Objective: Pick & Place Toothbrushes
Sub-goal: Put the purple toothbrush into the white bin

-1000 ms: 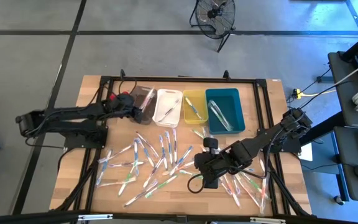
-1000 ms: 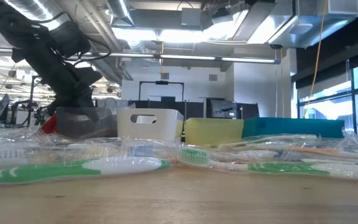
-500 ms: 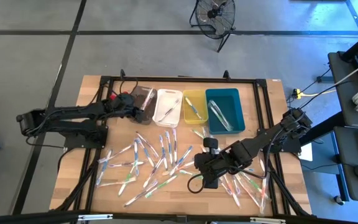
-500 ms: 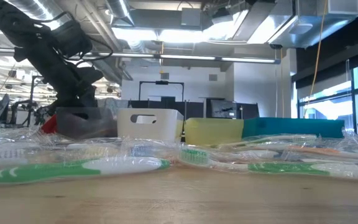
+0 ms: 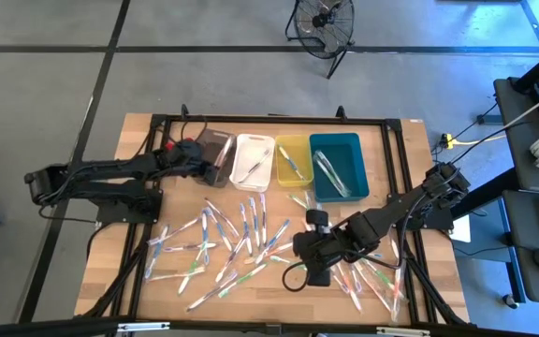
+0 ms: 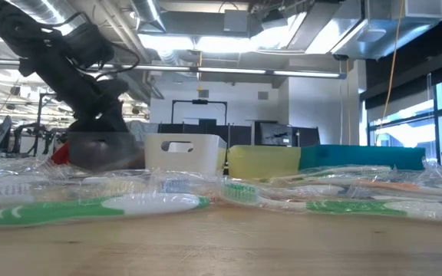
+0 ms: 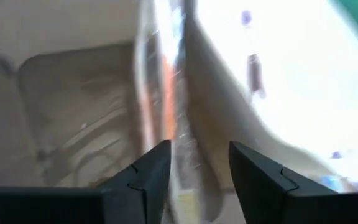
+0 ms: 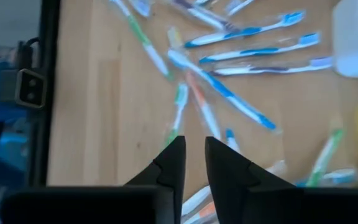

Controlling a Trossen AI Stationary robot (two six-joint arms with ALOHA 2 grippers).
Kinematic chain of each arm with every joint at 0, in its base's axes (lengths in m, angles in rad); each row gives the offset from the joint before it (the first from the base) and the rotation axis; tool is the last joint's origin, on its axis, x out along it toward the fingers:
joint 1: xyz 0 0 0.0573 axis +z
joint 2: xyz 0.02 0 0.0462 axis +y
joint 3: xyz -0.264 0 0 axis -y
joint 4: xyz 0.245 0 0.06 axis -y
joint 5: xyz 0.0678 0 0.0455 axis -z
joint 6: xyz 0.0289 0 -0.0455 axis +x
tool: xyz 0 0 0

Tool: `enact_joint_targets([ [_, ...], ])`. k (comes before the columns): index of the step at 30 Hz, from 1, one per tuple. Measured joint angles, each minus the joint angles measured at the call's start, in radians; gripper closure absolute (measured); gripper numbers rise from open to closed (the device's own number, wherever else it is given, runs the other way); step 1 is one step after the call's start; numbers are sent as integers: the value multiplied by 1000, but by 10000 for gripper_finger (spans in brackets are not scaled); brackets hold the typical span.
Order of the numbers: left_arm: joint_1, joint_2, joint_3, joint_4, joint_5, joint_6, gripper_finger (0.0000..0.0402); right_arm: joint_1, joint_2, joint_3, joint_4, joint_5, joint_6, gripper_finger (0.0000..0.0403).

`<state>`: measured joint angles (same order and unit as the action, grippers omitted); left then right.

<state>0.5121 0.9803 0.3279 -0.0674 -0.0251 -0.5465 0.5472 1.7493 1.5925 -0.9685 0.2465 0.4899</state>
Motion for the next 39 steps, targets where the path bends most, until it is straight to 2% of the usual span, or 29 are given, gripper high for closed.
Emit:
enact_joint_targets([
  [6, -2, -28, 0, 101, 79, 0, 246, 1, 0, 0, -35, -62, 65, 297],
  [13, -41, -73, 0, 117, 188, -43, 245, 24, 0, 0, -250, -148, 278, 266],
  [18, -83, -106, 0, 125, 176, -43, 245, 67, 0, 0, -373, -183, 438, 253],
  [25, -186, -138, 0, 257, 174, -43, 245, 137, 0, 0, -472, -80, 592, 249],
  [30, -297, -139, 0, 395, 168, -43, 245, 159, 0, -27, -572, -63, 741, 253],
  [34, -394, -138, 0, 461, 110, -22, 245, 164, 0, -103, -589, -77, 760, 247],
  [39, -489, -138, 0, 478, 35, -9, 245, 158, 0, -223, -513, -78, 760, 228],
])
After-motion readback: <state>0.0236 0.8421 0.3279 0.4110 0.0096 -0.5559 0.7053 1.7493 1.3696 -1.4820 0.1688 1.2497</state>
